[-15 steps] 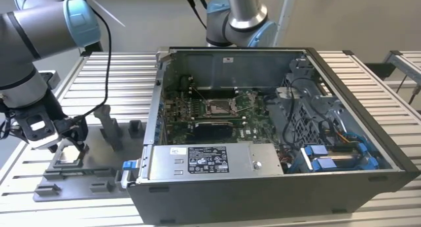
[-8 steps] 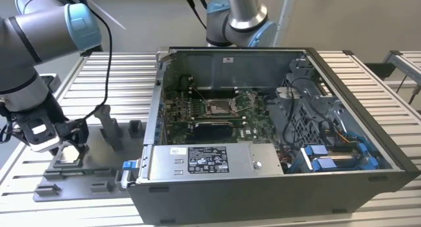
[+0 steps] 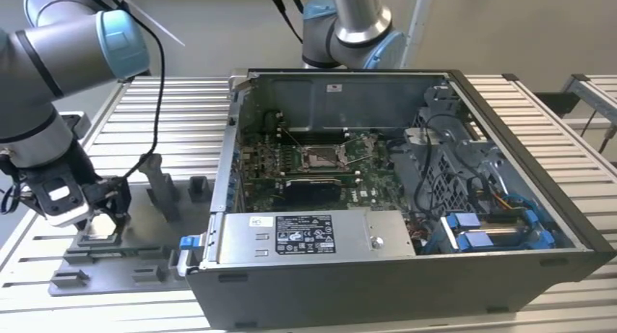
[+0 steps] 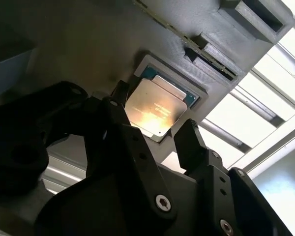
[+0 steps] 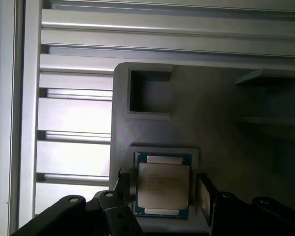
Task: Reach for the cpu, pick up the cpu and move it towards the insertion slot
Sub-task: 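Pick up the cpu and move it towards the insertion slot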
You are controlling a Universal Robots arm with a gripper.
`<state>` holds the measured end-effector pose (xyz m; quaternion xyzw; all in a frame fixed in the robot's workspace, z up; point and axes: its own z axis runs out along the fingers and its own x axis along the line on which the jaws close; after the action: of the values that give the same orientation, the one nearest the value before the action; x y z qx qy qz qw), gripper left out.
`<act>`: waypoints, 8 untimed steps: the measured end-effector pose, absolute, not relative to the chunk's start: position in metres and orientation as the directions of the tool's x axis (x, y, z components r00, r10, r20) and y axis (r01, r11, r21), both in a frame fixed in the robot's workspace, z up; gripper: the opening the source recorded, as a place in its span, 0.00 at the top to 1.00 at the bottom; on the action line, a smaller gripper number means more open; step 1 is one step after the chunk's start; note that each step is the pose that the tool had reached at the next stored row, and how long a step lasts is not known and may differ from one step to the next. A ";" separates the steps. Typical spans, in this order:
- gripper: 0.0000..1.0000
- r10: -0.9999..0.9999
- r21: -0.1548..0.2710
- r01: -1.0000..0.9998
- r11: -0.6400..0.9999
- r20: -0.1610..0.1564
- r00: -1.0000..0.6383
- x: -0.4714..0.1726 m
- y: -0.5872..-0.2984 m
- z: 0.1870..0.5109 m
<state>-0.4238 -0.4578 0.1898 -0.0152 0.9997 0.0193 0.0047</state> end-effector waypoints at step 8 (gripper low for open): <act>0.00 -0.030 0.039 -0.031 0.999 -0.010 -0.999 -0.424 -0.458 0.186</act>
<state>-0.4238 -0.4579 0.1859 -0.0152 0.9997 0.0194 0.0047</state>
